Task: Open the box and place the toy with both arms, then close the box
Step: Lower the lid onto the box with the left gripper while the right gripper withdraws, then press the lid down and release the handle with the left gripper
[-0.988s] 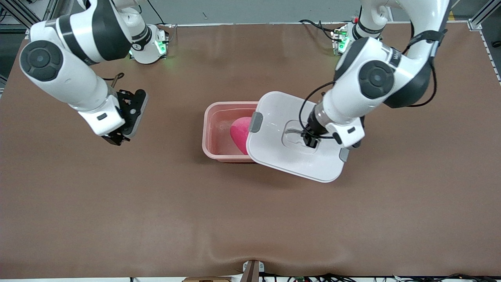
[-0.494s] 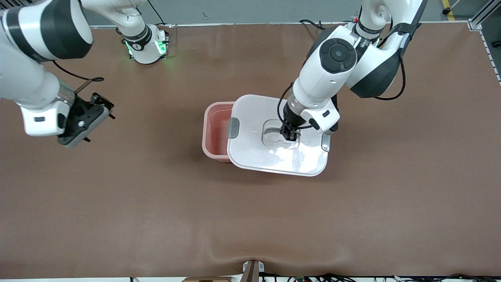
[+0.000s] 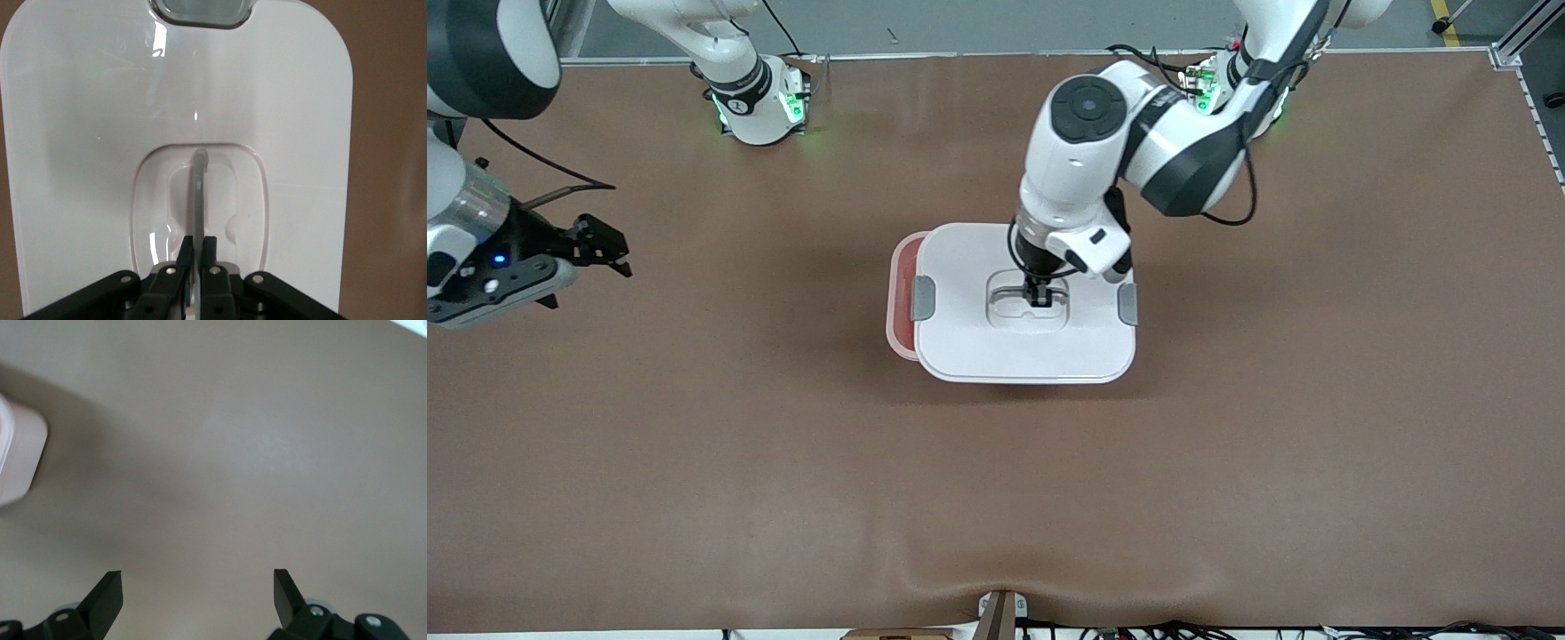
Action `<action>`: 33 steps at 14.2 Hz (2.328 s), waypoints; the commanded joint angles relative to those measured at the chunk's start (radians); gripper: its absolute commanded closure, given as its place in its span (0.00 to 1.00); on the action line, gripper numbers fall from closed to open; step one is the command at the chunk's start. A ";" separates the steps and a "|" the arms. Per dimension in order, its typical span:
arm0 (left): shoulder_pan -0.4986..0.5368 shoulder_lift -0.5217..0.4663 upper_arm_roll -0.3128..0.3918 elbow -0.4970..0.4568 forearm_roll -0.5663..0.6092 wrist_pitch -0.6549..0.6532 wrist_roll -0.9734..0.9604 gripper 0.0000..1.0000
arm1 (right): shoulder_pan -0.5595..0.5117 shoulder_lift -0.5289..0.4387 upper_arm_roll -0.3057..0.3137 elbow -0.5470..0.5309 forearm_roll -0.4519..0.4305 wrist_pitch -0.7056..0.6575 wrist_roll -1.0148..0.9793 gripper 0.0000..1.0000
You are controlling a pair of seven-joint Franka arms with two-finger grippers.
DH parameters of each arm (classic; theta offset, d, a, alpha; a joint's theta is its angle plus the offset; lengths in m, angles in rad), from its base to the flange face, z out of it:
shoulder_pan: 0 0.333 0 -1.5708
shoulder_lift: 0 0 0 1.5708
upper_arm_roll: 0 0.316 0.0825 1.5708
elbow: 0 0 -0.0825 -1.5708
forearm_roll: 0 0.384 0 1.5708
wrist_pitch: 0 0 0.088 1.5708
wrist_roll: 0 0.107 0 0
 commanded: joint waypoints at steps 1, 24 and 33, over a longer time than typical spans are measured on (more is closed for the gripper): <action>-0.043 0.008 0.006 0.003 0.065 0.021 -0.088 1.00 | -0.045 -0.019 0.019 0.003 -0.004 -0.014 0.113 0.00; -0.171 0.134 0.006 0.010 0.253 0.058 -0.268 1.00 | -0.121 -0.011 -0.043 0.081 0.036 -0.112 0.271 0.00; -0.180 0.143 0.006 0.010 0.260 0.058 -0.265 1.00 | -0.107 -0.019 -0.041 0.049 -0.019 -0.080 0.251 0.00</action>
